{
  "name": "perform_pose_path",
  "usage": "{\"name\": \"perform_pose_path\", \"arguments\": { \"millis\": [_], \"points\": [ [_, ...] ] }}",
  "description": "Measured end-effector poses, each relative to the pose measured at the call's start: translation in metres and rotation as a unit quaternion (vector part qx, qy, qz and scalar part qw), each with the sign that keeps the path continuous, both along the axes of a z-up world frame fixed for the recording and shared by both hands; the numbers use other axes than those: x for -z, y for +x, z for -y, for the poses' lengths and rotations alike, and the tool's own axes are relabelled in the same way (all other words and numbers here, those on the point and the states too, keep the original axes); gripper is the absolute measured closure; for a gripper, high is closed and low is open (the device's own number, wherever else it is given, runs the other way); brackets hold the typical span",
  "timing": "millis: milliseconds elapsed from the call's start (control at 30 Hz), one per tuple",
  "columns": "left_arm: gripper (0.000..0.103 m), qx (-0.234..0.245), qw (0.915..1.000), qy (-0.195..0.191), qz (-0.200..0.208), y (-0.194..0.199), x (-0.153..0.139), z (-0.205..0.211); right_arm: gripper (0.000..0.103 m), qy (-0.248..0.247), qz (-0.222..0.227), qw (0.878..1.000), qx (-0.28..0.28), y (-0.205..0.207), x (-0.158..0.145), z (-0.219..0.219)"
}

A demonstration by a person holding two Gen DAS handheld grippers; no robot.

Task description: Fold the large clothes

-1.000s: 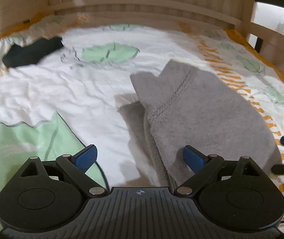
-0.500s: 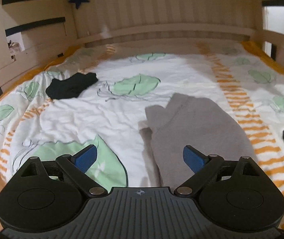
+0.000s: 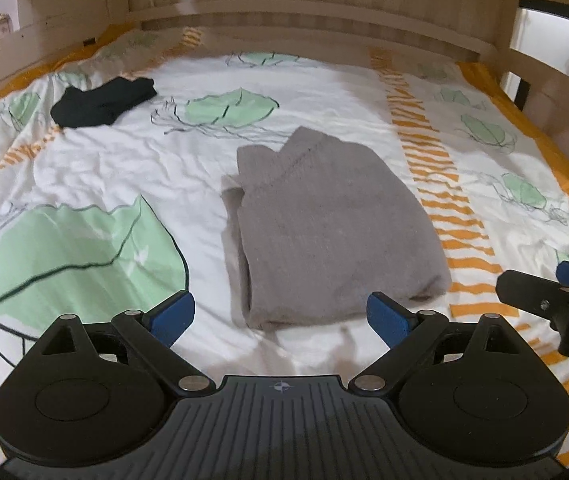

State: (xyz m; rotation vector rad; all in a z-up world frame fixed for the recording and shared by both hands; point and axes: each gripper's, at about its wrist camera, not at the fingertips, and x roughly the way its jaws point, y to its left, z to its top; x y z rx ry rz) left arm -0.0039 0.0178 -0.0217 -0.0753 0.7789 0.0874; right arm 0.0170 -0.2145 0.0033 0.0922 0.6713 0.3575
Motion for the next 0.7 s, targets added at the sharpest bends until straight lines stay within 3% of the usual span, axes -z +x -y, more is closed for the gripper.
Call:
{"name": "perform_pose_path", "arguments": {
  "millis": [700],
  "points": [
    [0.009,-0.011,0.9993,-0.027,-0.024,0.0004,0.0036,-0.0028,0.001,-0.019,-0.036,0.999,0.008,0.0057,0.007,-0.0056]
  ]
}}
